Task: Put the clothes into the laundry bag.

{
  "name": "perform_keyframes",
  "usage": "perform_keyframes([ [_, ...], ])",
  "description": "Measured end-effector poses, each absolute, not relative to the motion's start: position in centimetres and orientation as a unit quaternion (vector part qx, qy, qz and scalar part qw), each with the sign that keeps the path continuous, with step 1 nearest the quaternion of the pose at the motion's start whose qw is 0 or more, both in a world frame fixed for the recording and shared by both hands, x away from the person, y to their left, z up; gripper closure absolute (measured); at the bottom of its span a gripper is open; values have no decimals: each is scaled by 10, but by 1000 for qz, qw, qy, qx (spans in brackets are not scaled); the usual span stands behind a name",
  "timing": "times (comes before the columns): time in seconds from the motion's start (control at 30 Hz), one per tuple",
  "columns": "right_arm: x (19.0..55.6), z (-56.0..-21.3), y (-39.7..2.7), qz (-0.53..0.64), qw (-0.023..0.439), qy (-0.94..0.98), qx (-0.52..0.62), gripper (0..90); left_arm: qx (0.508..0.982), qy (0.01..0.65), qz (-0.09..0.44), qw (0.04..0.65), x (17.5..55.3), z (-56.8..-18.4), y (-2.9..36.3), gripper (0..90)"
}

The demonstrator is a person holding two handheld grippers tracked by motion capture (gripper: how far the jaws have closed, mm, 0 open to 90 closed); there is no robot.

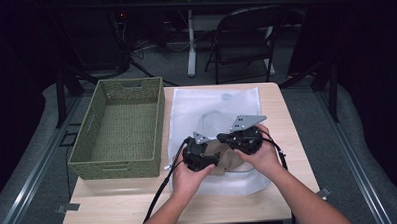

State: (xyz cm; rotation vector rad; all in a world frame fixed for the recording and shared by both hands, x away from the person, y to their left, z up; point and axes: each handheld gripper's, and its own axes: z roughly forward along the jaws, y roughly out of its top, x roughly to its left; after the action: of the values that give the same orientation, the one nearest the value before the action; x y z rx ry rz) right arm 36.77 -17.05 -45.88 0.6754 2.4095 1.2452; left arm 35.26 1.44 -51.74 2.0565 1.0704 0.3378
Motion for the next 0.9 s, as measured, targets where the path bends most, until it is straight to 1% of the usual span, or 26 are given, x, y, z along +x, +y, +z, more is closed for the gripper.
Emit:
perform_keyframes([
  [0.2, 367, -460, -170, 437, 173, 850, 237, 886, 817, 412, 125, 384, 339, -518, 18, 343],
  [0.23, 367, -460, -170, 436, 173, 851, 236, 885, 819, 410, 130, 380, 338, -520, 19, 343],
  [0.4, 365, -462, -170, 433, 172, 852, 236, 886, 821, 417, 128, 369, 341, -532, 23, 342],
  [0.5, 364, -462, -169, 432, 175, 854, 233, 886, 819, 424, 132, 364, 343, -539, 23, 366],
  [0.57, 363, -462, -168, 431, 175, 855, 232, 885, 820, 426, 131, 359, 344, -543, 24, 421],
  [0.63, 363, -462, -168, 431, 174, 855, 231, 885, 818, 430, 131, 360, 345, -546, 25, 503],
  [0.9, 362, -463, -165, 431, 175, 856, 228, 885, 818, 430, 131, 359, 347, -552, 24, 690],
])
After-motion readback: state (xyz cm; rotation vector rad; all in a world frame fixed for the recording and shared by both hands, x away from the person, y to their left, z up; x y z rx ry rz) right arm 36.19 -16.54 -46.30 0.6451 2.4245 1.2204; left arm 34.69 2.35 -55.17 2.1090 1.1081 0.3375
